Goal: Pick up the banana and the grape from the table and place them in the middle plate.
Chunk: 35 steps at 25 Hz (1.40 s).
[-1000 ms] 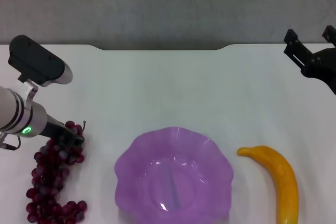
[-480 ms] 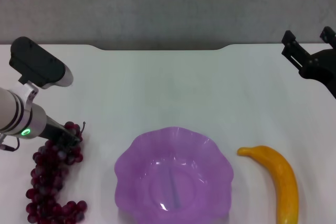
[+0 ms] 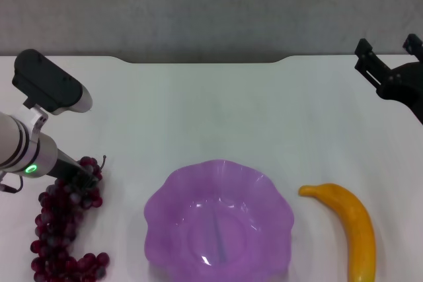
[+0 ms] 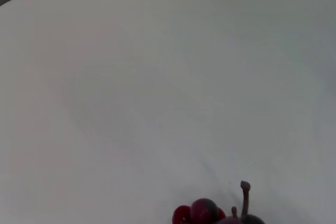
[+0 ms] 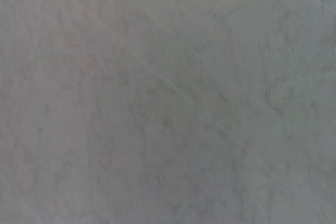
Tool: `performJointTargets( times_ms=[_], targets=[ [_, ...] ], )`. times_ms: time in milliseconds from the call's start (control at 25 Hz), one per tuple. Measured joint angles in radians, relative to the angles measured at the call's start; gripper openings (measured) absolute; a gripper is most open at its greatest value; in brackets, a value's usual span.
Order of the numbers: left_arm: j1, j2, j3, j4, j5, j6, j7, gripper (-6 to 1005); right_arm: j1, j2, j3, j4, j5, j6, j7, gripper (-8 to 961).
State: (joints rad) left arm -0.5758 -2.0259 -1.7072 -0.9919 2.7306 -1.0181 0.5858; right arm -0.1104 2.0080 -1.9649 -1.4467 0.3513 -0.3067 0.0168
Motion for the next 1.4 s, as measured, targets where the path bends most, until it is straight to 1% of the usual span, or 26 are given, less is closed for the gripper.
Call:
performJointTargets(
  times_ms=[280,400,640,920,1080,1280,1400],
  targets=[
    [0.002,-0.001,0.000,-0.010,0.000,-0.007,0.001,367,0.000,0.000,0.000,0.000,0.000,0.000,0.000,851],
    [0.011,-0.002,0.000,-0.044,0.000,-0.035,0.001,366,0.000,0.000,0.000,0.000,0.000,0.000,0.000,850],
    [0.079,-0.003,-0.003,-0.221,0.000,-0.107,-0.007,364,0.000,0.000,0.000,0.000,0.000,0.000,0.000,851],
    [0.116,0.002,-0.028,-0.346,0.000,-0.174,-0.008,362,0.000,0.000,0.000,0.000,0.000,0.000,0.000,850],
    [0.125,0.002,-0.095,-0.398,-0.017,-0.219,0.021,362,0.000,-0.001,0.001,0.000,-0.008,0.002,0.000,851],
    [0.160,0.001,-0.175,-0.505,-0.102,-0.268,0.072,360,0.000,0.000,0.005,0.000,-0.012,0.012,0.000,850],
    [0.178,0.002,-0.228,-0.590,-0.181,-0.303,0.101,359,0.000,0.000,0.005,0.000,-0.011,0.013,0.000,850]
  ],
)
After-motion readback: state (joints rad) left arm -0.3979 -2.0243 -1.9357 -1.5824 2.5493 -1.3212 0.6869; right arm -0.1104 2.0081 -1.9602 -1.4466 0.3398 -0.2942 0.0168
